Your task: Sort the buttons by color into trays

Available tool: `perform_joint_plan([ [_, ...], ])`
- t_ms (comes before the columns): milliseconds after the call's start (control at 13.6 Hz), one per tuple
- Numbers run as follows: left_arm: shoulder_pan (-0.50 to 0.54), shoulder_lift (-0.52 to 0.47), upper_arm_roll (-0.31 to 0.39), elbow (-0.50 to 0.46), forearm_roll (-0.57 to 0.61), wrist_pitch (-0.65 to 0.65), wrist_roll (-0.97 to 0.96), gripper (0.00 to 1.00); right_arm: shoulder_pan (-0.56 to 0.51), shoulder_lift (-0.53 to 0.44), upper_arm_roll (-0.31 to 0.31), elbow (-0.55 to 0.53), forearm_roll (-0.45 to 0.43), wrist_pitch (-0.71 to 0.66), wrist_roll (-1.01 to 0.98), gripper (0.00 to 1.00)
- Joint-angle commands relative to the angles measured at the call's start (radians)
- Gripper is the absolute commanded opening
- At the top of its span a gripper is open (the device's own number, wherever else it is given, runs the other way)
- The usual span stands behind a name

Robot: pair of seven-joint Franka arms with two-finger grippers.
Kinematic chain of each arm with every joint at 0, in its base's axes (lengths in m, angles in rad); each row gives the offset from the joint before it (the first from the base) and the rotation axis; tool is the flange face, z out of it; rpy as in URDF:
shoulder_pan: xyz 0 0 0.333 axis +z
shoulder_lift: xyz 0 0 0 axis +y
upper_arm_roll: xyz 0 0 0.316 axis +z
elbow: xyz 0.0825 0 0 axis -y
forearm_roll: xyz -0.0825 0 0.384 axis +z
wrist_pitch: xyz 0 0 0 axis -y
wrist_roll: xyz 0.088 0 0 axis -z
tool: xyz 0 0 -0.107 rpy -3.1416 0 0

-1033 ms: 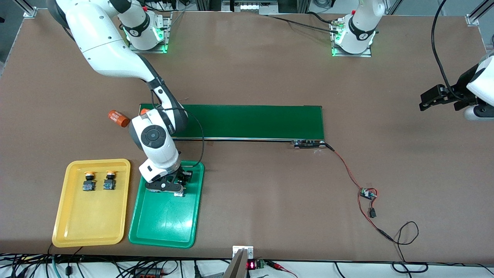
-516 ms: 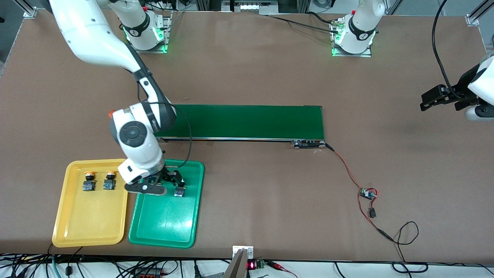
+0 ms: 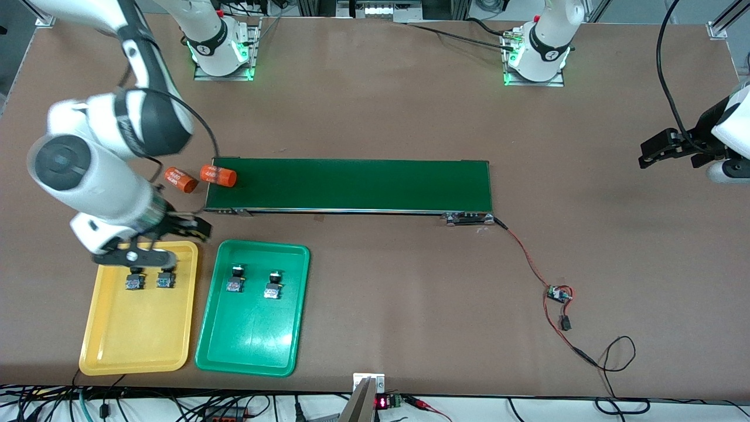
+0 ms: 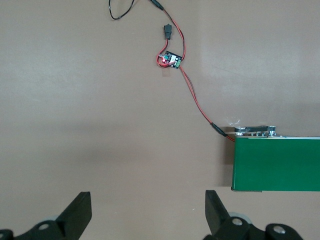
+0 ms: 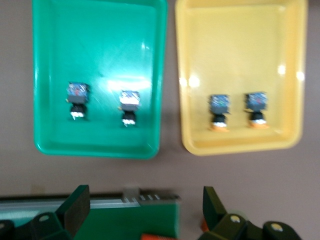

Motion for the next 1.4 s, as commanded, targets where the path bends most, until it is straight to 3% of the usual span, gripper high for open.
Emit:
perform_joint_plan([
  [0, 0.007, -0.021, -0.002, -0.012, -0.007, 0.004, 0.015, 1.0, -0.064, -0.125, 0.008, -0.064, 0.076, -0.1, -0.062, 1.0],
  [221, 0.006, -0.021, -0.003, -0.012, -0.007, 0.004, 0.015, 1.0, -0.129, -0.291, -0.021, -0.204, 0.127, -0.139, -0.179, 1.0],
  [443, 0.006, -0.029, -0.003, -0.012, -0.007, 0.001, 0.015, 1.0, -0.128, -0.363, -0.113, -0.225, 0.134, -0.225, -0.203, 1.0],
  [738, 0.007, -0.029, -0.003, -0.012, -0.009, 0.003, 0.015, 1.0, -0.129, -0.367, -0.147, -0.222, 0.133, -0.231, -0.295, 1.0],
  [1328, 0.007, -0.033, -0.002, -0.012, -0.01, -0.004, 0.014, 1.0, -0.131, -0.348, -0.146, -0.2, 0.128, -0.299, -0.295, 1.0],
])
